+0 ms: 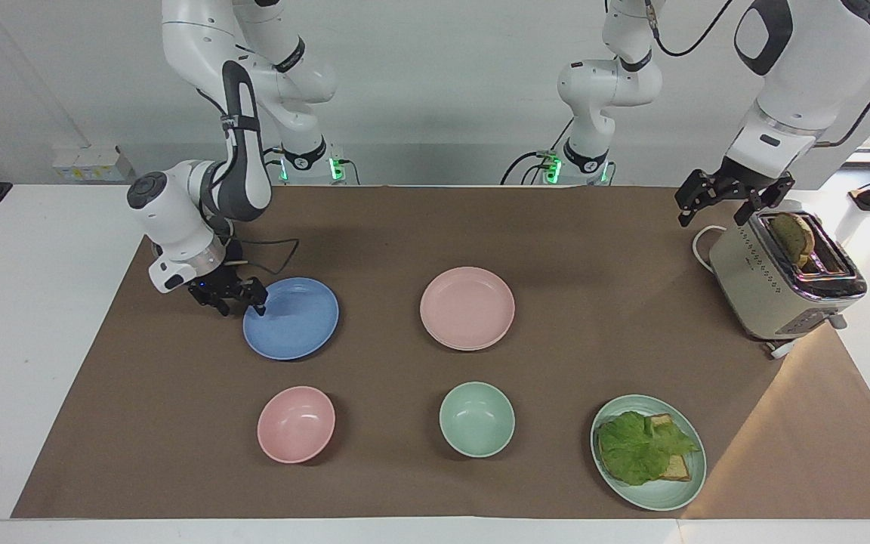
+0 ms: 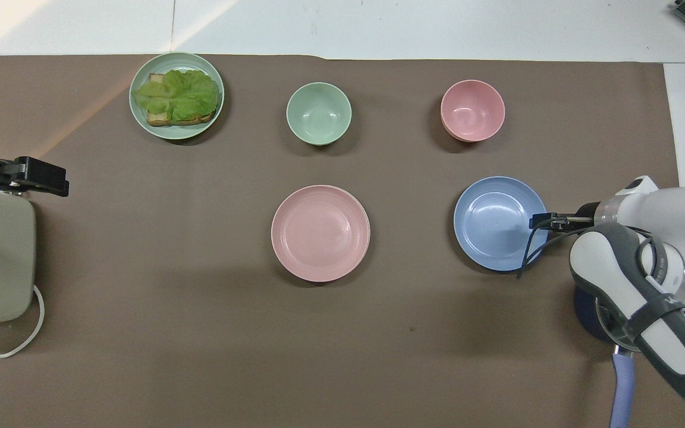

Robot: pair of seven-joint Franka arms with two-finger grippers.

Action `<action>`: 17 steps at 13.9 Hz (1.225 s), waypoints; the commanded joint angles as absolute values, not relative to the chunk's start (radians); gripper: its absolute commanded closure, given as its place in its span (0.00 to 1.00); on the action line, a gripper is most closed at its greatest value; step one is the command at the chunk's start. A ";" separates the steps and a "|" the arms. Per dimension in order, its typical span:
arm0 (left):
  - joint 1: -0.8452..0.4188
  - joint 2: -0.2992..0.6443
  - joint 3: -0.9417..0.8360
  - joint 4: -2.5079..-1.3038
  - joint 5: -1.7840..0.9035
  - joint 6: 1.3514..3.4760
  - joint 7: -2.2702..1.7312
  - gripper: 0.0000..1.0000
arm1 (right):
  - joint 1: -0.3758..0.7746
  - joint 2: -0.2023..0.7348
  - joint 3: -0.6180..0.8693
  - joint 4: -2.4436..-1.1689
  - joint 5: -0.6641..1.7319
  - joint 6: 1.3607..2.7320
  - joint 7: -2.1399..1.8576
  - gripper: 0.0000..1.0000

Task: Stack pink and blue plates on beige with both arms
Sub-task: 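Reach the right gripper to the rim of the blue plate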

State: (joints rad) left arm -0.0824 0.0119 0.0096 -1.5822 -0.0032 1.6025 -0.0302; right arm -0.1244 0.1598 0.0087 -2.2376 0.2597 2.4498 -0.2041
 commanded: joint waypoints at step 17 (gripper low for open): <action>-0.071 0.006 0.002 -1.585 0.009 1.591 -0.018 0.00 | -0.095 -0.026 0.058 -2.083 0.383 2.125 -0.212 1.00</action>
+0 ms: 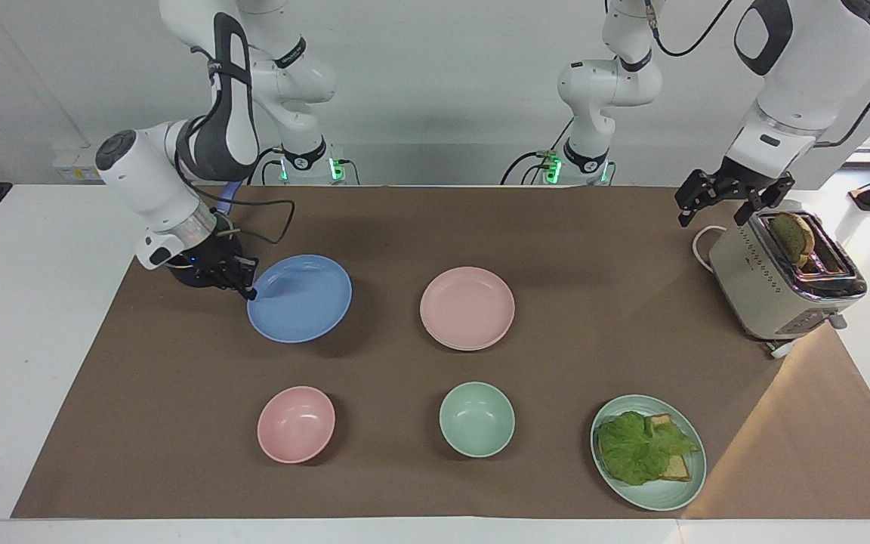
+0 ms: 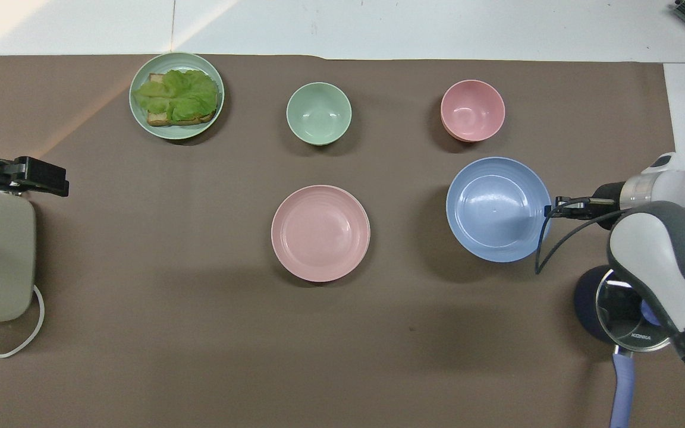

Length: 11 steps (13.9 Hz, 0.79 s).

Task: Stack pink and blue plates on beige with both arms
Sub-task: 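Reach the right gripper to the rim of the blue plate, then grasp the blue plate and carry it onto the pink plate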

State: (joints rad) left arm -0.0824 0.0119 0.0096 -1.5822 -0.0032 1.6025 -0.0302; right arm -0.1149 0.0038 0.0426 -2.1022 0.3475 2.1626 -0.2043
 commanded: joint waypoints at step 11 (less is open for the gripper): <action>-0.071 0.006 0.002 -1.585 0.009 1.591 -0.018 0.00 | 0.311 0.041 0.066 -2.040 0.224 2.267 0.330 1.00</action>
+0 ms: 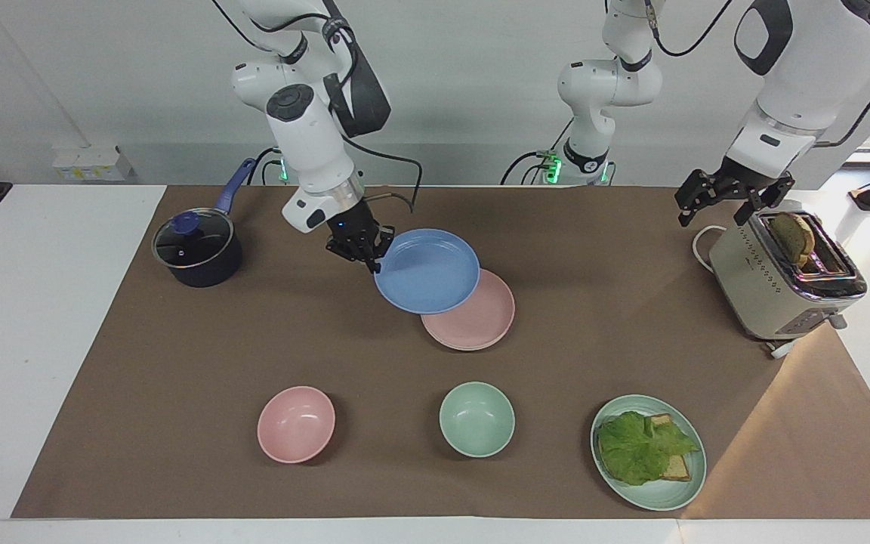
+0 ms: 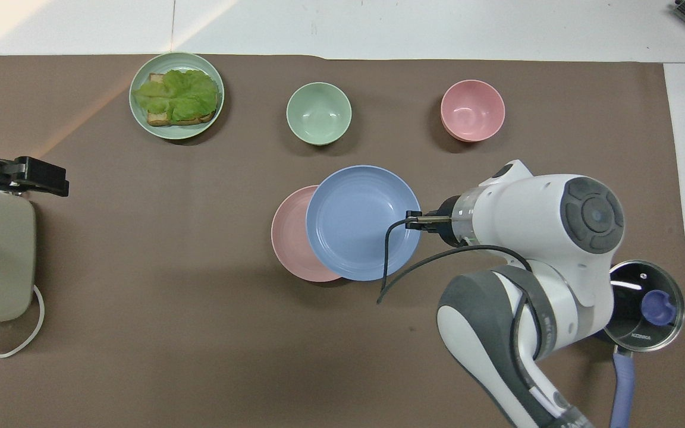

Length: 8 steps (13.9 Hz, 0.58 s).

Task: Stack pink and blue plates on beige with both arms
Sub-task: 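Grasp the blue plate and carry it onto the pink plate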

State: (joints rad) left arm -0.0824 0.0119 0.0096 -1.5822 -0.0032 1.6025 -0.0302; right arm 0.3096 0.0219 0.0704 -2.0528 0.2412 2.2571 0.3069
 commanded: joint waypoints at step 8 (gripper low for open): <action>-0.071 0.006 0.002 -1.585 0.009 1.591 -0.018 0.00 | 0.429 0.118 0.066 -2.042 0.206 2.341 0.436 1.00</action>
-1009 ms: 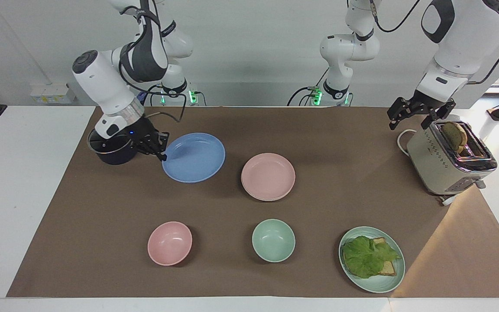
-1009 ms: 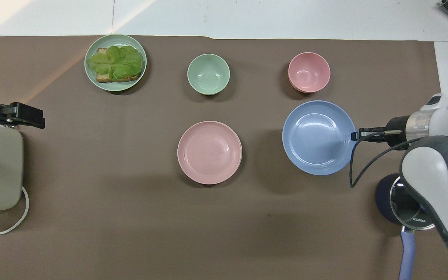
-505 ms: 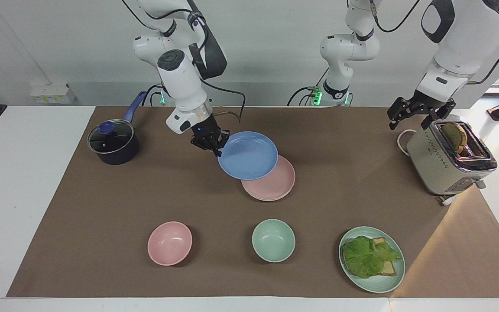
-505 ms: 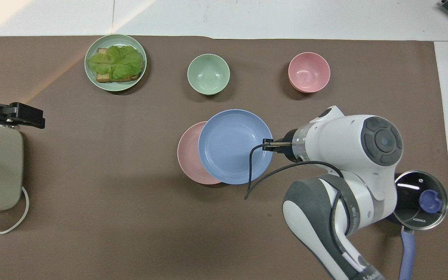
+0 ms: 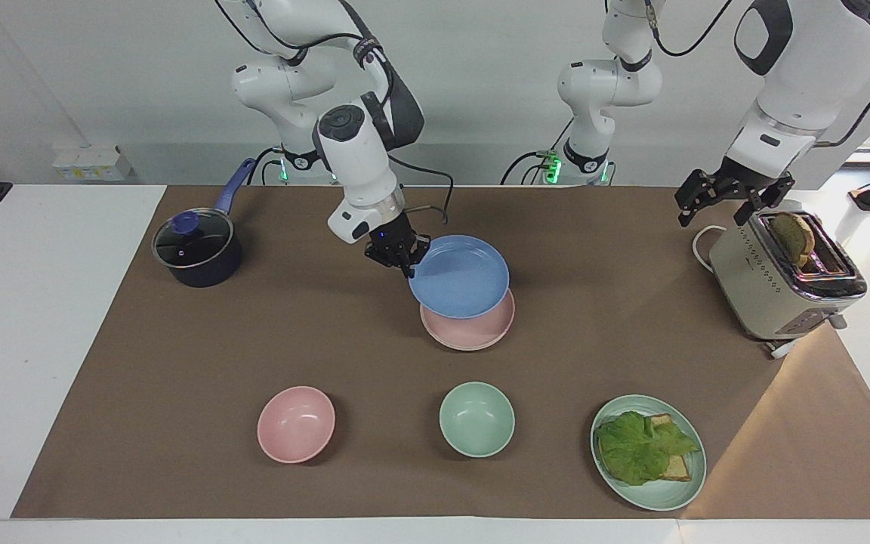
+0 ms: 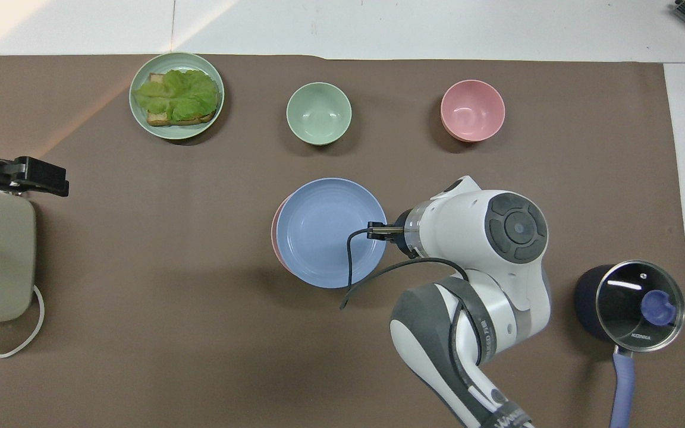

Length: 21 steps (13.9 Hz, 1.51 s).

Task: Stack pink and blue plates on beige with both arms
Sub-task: 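Grasp the blue plate and carry it onto the pink plate, then lower the blue plate onto the stack and open the right gripper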

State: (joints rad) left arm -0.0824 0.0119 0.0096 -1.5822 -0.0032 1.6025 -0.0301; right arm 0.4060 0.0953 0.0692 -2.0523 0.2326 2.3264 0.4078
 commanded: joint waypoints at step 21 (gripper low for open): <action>-0.071 0.006 0.002 -1.585 0.008 1.591 -0.018 0.00 | 0.434 0.213 0.066 -2.068 0.169 2.485 0.437 0.73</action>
State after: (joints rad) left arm -0.0824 0.0119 0.0096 -1.5822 -0.0032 1.6024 -0.0301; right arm 0.4384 0.2185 0.0600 -2.0629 0.1938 2.4731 0.4091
